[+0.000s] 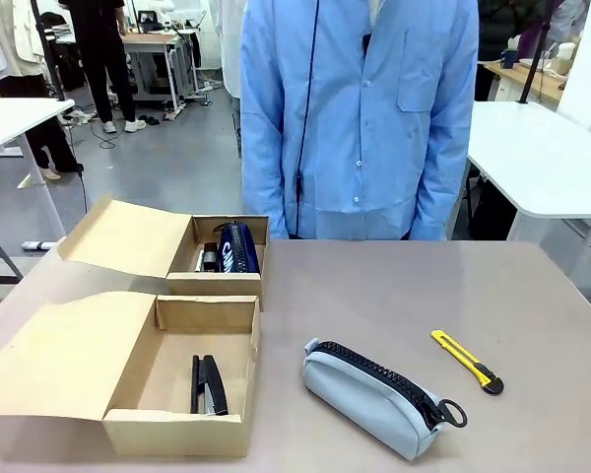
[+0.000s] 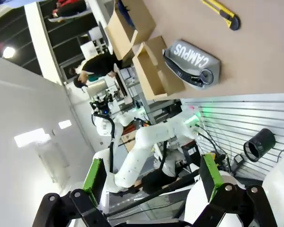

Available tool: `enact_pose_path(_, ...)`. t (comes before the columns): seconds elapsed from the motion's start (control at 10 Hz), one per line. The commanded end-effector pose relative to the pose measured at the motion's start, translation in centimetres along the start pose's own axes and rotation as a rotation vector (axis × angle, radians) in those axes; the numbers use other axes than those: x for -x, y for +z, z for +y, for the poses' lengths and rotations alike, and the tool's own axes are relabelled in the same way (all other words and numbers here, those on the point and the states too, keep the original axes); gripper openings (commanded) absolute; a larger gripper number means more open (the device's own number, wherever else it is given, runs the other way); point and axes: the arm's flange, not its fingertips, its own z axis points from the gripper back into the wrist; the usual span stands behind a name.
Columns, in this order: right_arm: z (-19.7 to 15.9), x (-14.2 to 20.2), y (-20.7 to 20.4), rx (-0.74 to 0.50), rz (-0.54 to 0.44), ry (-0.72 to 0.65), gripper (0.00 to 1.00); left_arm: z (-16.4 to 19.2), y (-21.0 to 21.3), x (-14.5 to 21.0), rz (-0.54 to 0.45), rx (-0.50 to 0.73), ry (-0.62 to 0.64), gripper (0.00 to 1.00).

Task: Place items inside the box.
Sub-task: Pick up a Pencil pouch or Stapler and place it inside the Mailer Box closest to the robot.

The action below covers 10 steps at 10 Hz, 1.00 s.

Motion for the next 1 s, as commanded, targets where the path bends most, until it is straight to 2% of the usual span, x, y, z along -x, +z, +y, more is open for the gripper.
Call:
enact_pose_path(0.0,1.04,2.28,0.49,-0.01,0.001,0.04,1.0,-0.05,-0.06,0.18,-0.001,0.016,-0.02,1.0)
enact_pose_path(0.9,1.04,2.28,0.49,-0.01,0.001,0.04,1.0,-0.05,-0.06,0.18,-0.001,0.016,-0.02,1.0)
